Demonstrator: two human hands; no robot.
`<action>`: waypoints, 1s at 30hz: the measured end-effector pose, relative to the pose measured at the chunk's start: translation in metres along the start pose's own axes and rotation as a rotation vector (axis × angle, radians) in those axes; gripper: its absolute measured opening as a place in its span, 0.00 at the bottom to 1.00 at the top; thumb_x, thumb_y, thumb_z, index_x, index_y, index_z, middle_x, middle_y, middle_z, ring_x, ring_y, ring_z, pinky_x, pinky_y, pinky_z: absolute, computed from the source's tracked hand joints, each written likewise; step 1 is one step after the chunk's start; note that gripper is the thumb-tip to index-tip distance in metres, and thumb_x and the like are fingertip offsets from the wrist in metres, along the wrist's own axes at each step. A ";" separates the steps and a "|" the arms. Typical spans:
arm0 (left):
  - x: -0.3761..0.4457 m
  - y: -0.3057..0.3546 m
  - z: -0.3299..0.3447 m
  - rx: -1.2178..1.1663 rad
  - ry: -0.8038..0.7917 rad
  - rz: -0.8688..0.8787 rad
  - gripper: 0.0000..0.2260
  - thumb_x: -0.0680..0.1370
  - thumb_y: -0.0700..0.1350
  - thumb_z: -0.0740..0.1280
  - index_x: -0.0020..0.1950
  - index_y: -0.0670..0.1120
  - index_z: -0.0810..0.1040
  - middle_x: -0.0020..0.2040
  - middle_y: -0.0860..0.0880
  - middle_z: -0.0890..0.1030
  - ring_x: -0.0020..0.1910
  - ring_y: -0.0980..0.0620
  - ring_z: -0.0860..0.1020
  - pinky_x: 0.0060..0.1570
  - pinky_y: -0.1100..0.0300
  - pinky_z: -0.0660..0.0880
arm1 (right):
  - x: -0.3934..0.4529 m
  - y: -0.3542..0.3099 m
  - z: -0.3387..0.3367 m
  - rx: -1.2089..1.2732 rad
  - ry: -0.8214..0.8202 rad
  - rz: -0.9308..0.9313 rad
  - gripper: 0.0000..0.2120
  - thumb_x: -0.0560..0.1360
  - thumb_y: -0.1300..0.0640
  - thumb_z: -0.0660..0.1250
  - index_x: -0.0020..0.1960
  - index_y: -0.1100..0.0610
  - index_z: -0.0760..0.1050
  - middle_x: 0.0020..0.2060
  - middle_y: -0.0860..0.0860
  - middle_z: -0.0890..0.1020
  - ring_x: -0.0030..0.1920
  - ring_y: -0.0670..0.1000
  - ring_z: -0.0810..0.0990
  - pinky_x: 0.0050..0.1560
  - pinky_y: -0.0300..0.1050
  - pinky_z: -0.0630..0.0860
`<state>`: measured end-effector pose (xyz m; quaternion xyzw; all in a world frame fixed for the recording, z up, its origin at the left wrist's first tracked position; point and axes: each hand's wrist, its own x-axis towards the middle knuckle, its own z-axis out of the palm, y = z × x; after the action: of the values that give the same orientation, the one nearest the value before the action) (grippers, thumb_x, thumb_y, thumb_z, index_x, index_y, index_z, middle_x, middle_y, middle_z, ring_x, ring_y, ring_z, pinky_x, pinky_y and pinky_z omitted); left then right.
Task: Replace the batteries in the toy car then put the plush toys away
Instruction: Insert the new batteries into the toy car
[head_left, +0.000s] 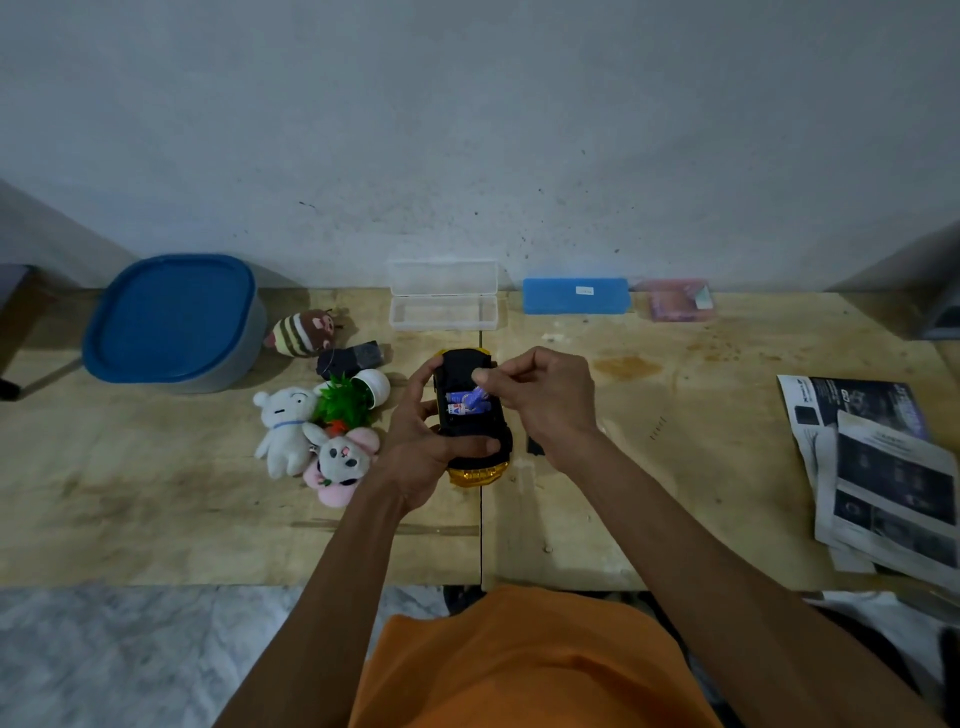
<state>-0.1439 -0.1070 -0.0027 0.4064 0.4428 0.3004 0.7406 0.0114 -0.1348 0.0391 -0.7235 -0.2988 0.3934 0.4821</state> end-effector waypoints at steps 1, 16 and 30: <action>0.000 0.000 0.000 -0.007 0.000 0.004 0.54 0.51 0.31 0.82 0.73 0.59 0.69 0.67 0.39 0.72 0.62 0.36 0.79 0.53 0.38 0.81 | -0.003 0.001 0.000 -0.014 -0.006 -0.025 0.11 0.64 0.55 0.83 0.36 0.55 0.81 0.35 0.50 0.86 0.39 0.48 0.86 0.46 0.52 0.85; 0.006 -0.002 -0.011 -0.090 -0.036 0.039 0.56 0.53 0.32 0.83 0.76 0.58 0.66 0.69 0.37 0.74 0.60 0.37 0.81 0.50 0.44 0.81 | -0.014 0.025 0.019 -0.247 0.086 -0.171 0.13 0.66 0.47 0.80 0.35 0.51 0.79 0.45 0.51 0.79 0.54 0.52 0.76 0.49 0.43 0.73; 0.003 -0.007 -0.008 -0.028 -0.052 0.075 0.55 0.52 0.33 0.83 0.75 0.59 0.68 0.71 0.39 0.72 0.64 0.34 0.78 0.53 0.36 0.80 | 0.004 0.022 0.007 -0.196 -0.016 -0.063 0.19 0.57 0.50 0.86 0.38 0.56 0.81 0.40 0.49 0.80 0.43 0.46 0.75 0.41 0.39 0.73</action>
<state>-0.1493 -0.1048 -0.0120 0.4197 0.4038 0.3235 0.7458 0.0088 -0.1363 0.0161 -0.7541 -0.3624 0.3528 0.4189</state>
